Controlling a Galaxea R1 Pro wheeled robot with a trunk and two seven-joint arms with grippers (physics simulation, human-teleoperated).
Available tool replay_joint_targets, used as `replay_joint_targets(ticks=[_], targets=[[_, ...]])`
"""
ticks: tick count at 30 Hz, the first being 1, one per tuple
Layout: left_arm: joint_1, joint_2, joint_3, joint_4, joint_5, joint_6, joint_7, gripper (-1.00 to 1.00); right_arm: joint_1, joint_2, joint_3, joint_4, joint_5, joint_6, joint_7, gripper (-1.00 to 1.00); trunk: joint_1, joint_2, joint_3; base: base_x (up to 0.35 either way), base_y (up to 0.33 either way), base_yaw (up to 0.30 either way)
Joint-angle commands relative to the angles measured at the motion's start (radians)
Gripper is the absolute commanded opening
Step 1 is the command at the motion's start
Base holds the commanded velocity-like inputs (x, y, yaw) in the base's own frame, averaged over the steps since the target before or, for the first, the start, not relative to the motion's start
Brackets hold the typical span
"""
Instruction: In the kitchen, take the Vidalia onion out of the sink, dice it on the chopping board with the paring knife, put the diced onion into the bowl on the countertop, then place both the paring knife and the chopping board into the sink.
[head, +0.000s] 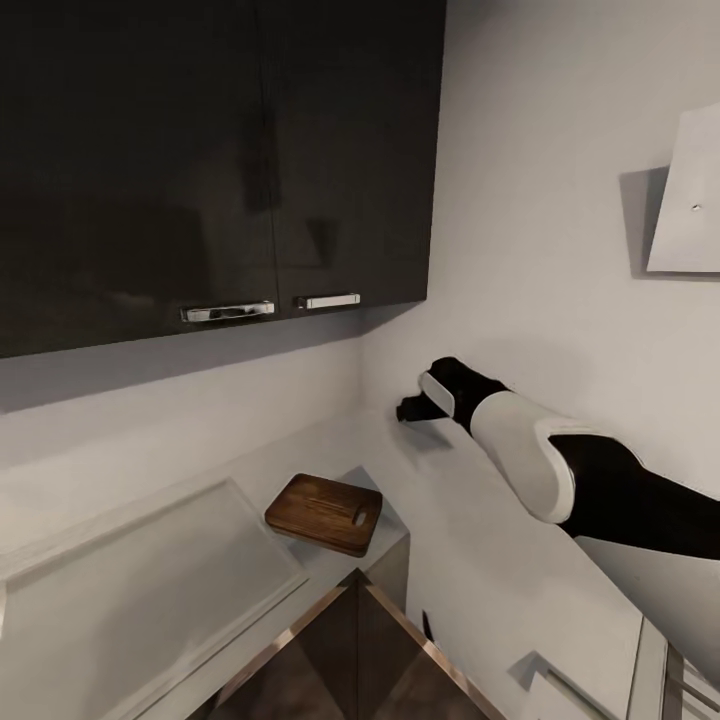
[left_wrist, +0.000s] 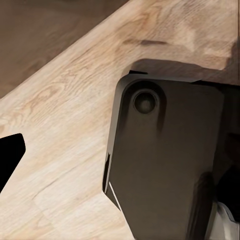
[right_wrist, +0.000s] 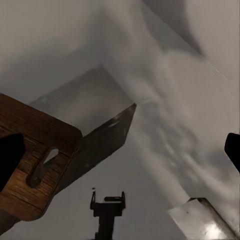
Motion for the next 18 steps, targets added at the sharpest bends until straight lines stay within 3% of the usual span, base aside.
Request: replay_joint_targets(ticks=[1, 6, 18], targets=[[0.000, -0.002, 0.004, 0.002, 0.002, -0.005, 0.000, 1.00, 0.001, 0.000, -0.009, -0.002, -0.003, 0.004, -0.002, 1.00, 0.000, 0.000, 0.000, 0.000, 0.000, 0.000], [0.000, -0.005, 0.004, 0.002, 0.002, -0.005, 0.000, 1.00, 0.004, 0.000, -0.009, -0.002, -0.025, -0.005, -0.002, 1.00, 0.000, 0.000, 0.000, 0.000, 0.000, 0.000], [0.000, -0.006, 0.004, 0.002, 0.002, -0.005, 0.001, 1.00, 0.055, 0.000, -0.009, 0.000, -0.035, -0.138, 0.005, 1.00, 0.000, 0.000, 0.000, 0.000, 0.000, 0.000]])
